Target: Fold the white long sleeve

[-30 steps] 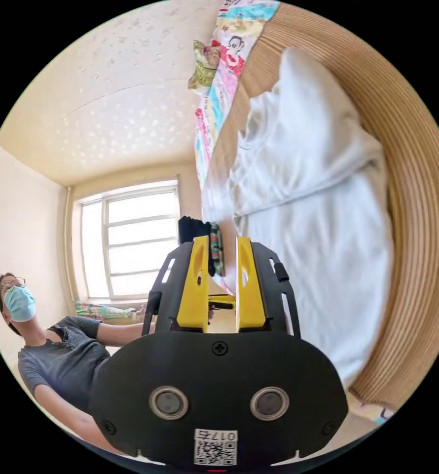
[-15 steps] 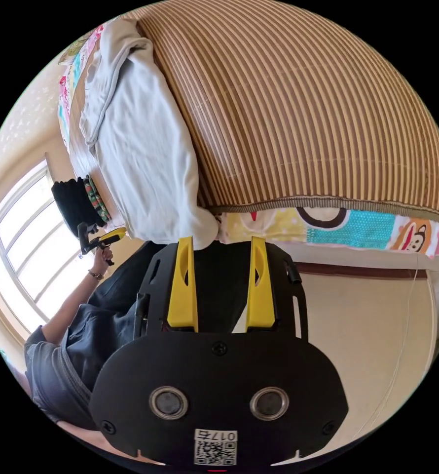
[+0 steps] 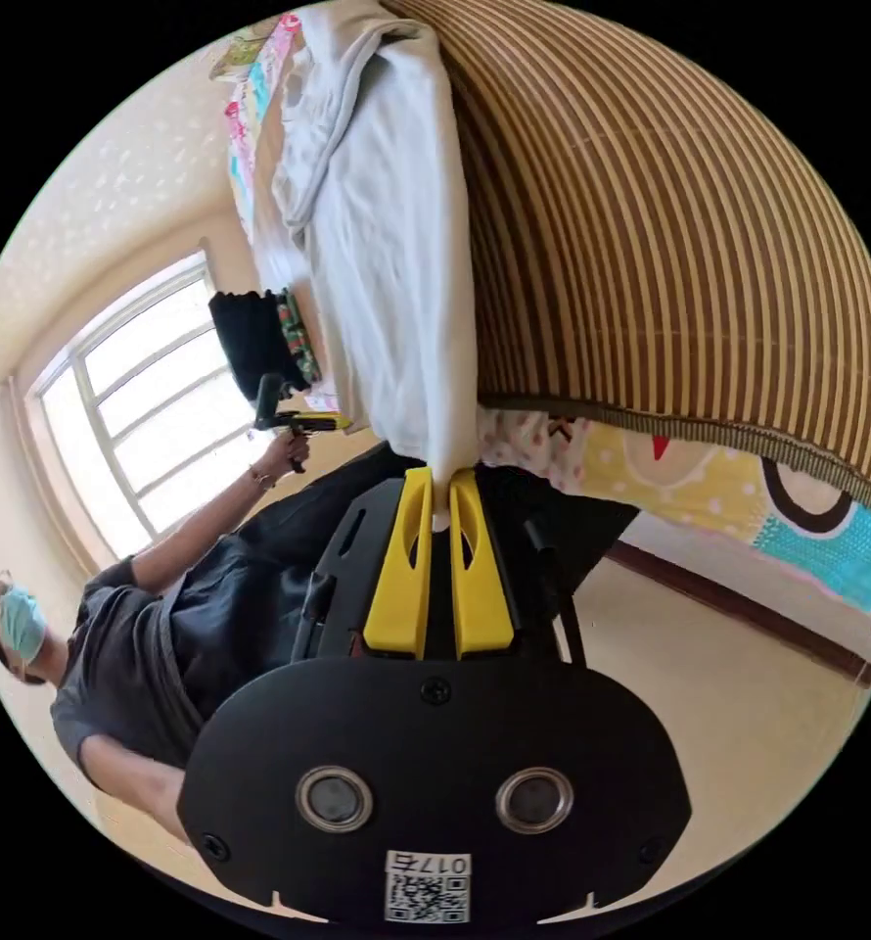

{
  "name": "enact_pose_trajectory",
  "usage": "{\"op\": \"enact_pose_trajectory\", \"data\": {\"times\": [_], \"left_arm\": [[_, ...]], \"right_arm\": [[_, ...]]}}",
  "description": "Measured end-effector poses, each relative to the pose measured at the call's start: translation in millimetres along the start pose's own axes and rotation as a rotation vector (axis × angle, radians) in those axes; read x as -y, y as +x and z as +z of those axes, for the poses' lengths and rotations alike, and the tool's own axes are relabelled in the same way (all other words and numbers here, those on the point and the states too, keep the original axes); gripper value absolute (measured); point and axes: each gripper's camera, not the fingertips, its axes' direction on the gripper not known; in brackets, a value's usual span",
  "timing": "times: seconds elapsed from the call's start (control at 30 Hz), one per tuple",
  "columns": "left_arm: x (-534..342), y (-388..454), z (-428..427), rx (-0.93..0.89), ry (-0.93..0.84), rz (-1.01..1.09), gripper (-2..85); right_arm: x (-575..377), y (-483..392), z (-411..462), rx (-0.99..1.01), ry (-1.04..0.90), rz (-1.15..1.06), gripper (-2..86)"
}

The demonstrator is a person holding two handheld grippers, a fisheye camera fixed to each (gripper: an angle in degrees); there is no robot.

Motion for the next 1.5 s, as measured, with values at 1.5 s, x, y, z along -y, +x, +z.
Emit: {"op": "enact_pose_trajectory", "data": {"times": [1.5], "left_arm": [[113, 229, -120, 0.227, 0.764, -0.105, 12.5]], "right_arm": [[160, -255, -99, -0.598, 0.454, -0.066, 10.9]]}}
